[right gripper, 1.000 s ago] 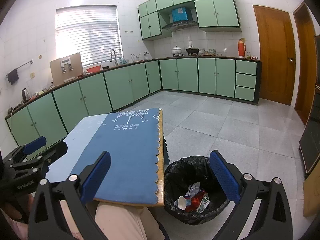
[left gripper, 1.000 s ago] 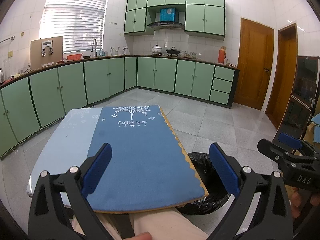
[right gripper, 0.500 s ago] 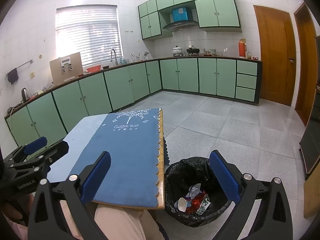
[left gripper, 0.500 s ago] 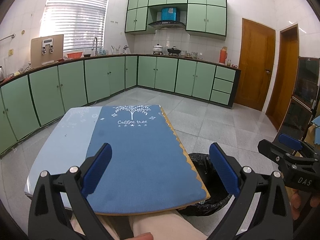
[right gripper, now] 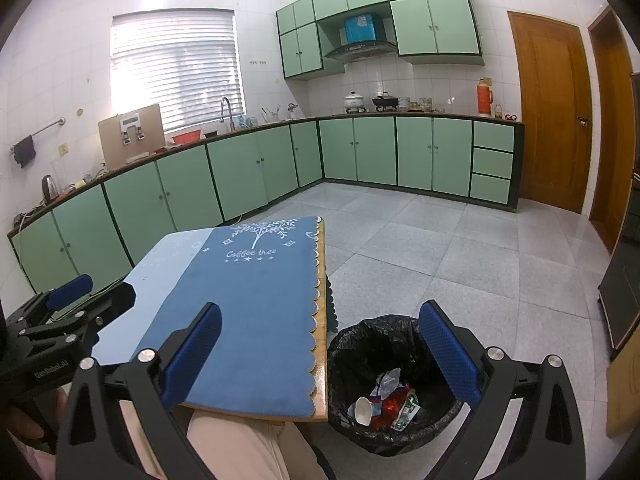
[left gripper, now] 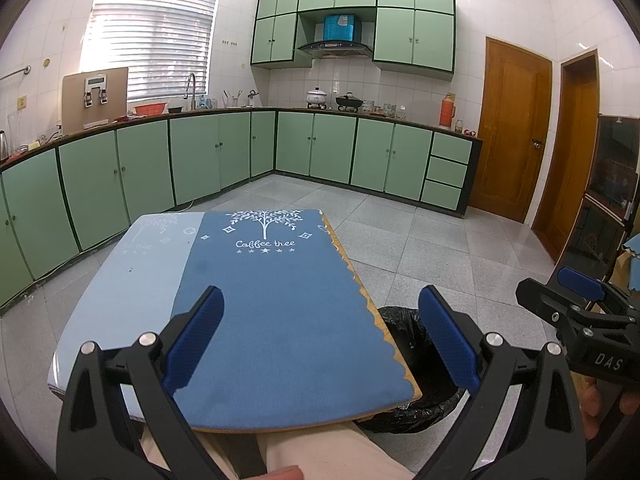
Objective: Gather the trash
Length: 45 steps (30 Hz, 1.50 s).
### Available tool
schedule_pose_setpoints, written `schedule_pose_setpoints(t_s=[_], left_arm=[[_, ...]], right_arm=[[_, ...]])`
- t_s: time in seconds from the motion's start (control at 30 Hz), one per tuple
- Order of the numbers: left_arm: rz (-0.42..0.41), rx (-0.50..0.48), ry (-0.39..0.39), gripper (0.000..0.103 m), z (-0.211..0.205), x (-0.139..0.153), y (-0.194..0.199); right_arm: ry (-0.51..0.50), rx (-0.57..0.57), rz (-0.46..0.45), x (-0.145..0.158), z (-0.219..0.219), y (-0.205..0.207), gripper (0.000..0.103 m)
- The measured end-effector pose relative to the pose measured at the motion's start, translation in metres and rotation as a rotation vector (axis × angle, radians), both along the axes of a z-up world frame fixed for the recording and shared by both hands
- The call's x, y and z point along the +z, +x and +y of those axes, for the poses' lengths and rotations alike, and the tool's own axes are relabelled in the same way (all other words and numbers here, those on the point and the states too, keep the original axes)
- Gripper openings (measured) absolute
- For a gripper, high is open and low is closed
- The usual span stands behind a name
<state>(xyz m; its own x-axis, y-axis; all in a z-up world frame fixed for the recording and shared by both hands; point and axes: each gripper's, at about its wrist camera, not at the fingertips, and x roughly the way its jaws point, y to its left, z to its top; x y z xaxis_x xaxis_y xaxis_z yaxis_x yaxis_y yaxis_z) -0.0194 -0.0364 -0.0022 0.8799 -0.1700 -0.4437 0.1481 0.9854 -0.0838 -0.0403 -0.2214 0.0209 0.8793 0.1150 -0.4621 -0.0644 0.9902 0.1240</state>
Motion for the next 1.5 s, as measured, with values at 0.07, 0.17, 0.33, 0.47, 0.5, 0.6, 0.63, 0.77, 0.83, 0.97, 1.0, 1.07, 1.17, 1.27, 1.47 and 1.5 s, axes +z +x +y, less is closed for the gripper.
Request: schedule_pose_setpoints(t_s=[0.07,0.17,0.33,0.47,0.5,0.6,0.63,0.77,0.83,0.97,1.0,1.07,1.17,1.27,1.47,1.5], left_arm=[[0.0,0.0,0.001,0.095,-0.0002,0.0002,-0.0002],[0.0,-0.001,0.0,0.095,0.0003,-0.0003,0.0006],[-0.002,-0.001,0.001,0.095,-0.0002,0.0001,0.0017],[-0.002,0.0,0.001,0.095,-0.0006,0.0005,0.001],[-0.002,0.0,0.0,0.095,-0.0004,0.0003,0.0014],[-0.003,0.0,0.0,0.095,-0.0004,0.0009,0.0013],[-0.003,0.001,0.0,0.095,-0.0004,0.0009,0.0013],[-0.005,0.001,0.001,0.095,-0.0003,0.0011,0.0015],[-0.004,0.001,0.001,0.095,-0.0005,0.0017,0.0019],[-0.004,0.001,0.001,0.095,-0.0003,0.0017,0.002],[-0.004,0.001,0.001,0.095,0.0,0.0014,0.0029],[-0.005,0.001,0.001,0.095,-0.0002,0.0015,0.0019],[-0.006,0.001,0.001,0.095,0.0002,0.001,0.0028],[-0.004,0.0,0.001,0.095,0.0004,0.0009,0.0029],[-0.005,0.001,0.001,0.095,0.0004,0.0007,0.0027],[-0.005,0.001,0.001,0.095,0.0002,0.0009,0.0024]], right_arm=[[-0.001,-0.001,-0.001,0.0,0.0001,0.0,0.097],[-0.001,-0.001,-0.002,0.0001,-0.0004,0.0005,0.097],[-0.003,-0.001,-0.002,0.0004,-0.0007,0.0016,0.097],[-0.003,-0.001,-0.003,0.0004,-0.0003,0.0009,0.097],[-0.003,-0.001,-0.003,0.0004,-0.0001,0.0007,0.097],[-0.003,-0.001,-0.003,0.0003,0.0002,0.0006,0.097],[-0.003,-0.002,-0.003,0.0001,-0.0001,0.0013,0.097],[-0.003,-0.001,-0.004,0.0002,0.0003,0.0006,0.097],[-0.004,-0.001,-0.004,0.0012,0.0001,0.0018,0.097],[-0.005,0.002,-0.005,0.0021,-0.0003,0.0038,0.097],[-0.004,0.002,-0.004,0.0022,-0.0007,0.0046,0.097],[-0.004,0.004,-0.004,0.0038,-0.0009,0.005,0.097],[-0.004,0.004,-0.004,0.0036,-0.0008,0.005,0.097],[-0.004,0.003,-0.004,0.0035,-0.0009,0.0053,0.097],[-0.004,0.003,-0.005,0.0038,-0.001,0.0057,0.097],[-0.004,0.004,-0.004,0.0037,-0.0011,0.0054,0.097]])
